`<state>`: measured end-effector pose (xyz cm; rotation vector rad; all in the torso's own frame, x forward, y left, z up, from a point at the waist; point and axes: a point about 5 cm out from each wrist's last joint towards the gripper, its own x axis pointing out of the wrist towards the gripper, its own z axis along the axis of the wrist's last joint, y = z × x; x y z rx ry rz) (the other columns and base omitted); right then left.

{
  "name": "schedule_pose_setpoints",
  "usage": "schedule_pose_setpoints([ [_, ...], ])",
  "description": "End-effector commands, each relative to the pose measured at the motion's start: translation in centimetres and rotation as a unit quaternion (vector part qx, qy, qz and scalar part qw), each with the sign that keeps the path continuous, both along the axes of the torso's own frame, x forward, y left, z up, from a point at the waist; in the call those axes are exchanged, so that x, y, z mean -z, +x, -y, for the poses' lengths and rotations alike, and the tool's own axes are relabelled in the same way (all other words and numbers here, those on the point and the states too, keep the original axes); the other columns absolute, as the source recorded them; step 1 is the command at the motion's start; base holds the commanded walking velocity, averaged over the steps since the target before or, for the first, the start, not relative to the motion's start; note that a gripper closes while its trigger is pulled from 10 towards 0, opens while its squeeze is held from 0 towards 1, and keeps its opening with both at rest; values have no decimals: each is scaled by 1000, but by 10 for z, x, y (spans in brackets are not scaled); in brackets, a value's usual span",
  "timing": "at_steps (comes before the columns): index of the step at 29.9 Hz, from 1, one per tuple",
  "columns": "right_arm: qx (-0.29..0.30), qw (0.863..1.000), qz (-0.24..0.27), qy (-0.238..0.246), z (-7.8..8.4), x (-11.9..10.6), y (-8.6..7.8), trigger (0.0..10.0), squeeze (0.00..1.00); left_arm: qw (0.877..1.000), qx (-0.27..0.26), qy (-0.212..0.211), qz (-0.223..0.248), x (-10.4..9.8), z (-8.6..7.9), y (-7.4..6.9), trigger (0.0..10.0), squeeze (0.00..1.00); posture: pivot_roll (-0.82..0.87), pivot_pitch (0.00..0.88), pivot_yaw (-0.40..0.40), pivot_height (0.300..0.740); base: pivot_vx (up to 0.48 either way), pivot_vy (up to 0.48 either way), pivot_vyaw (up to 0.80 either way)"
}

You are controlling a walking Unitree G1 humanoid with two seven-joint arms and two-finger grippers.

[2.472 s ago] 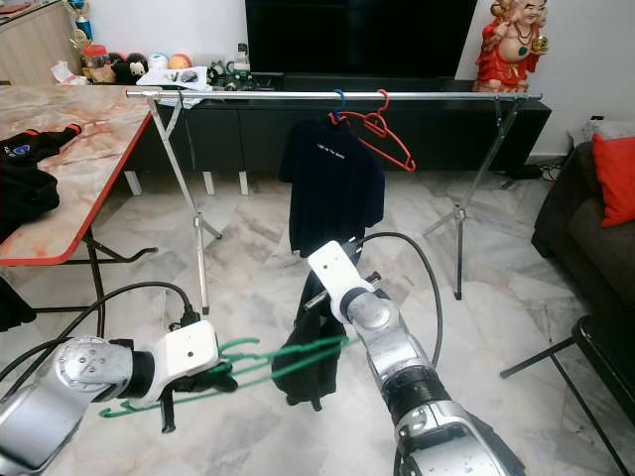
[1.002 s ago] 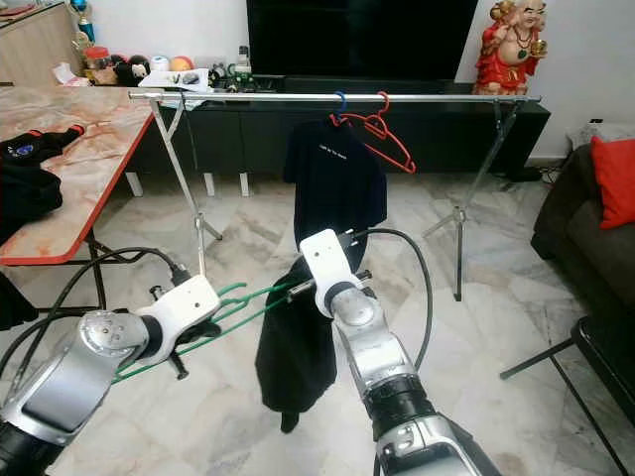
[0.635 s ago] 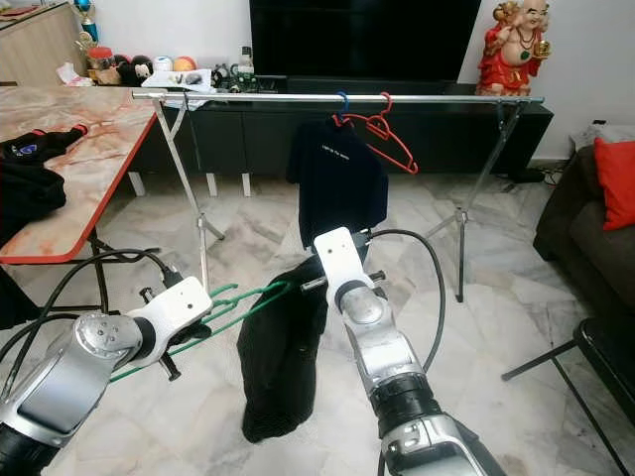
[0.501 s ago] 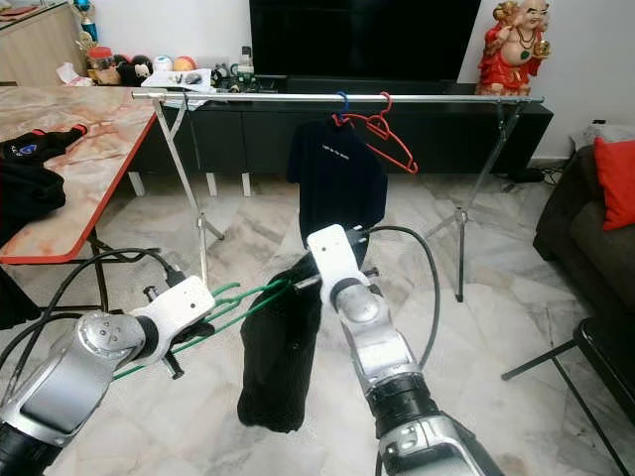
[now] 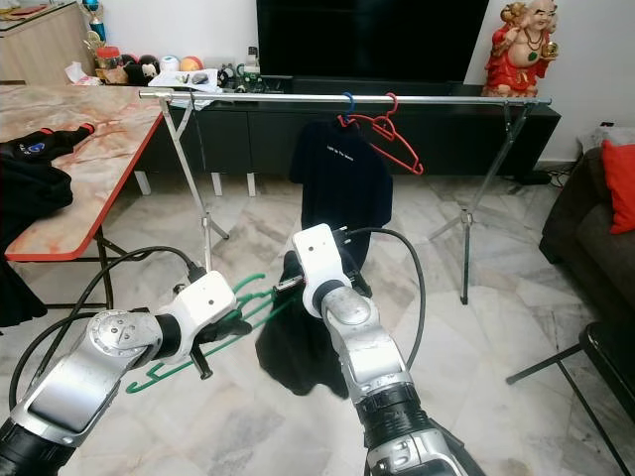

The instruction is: Hang hanger

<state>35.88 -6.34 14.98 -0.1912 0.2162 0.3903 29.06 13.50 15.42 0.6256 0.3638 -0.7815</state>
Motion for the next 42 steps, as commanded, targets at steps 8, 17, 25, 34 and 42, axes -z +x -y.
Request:
schedule_pose_setpoints([
  [8, 101, 995, 26, -9, 31, -12, 13, 10000, 0, 997, -56, 55, 19, 0, -17, 8, 10000, 0, 93, 12, -12, 740, 0, 0, 0],
  [17, 0, 1000, 8, 8, 3, -6, 2, 10000, 0, 999, -11, -4, 34, -8, 0, 6, 10000, 0, 90, 13, -11, 740, 0, 0, 0],
  [25, -89, 995, 41, -18, -13, -12, -5, 10000, 0, 990, 121, -70, -13, -11, 21, -22, 10000, 0, 94, 12, -10, 740, 0, 0, 0],
  [34, -265, 957, 91, -77, -22, -19, -26, 10000, 0, 986, 144, -83, -34, -8, 22, -25, 10000, 0, 90, 10, -8, 740, 0, 0, 0],
  [42, -207, 964, 93, -138, 14, -19, -7, 10000, 0, 988, 135, -77, -28, -7, 20, -25, 10000, 0, 92, 16, -6, 740, 0, 0, 0],
])
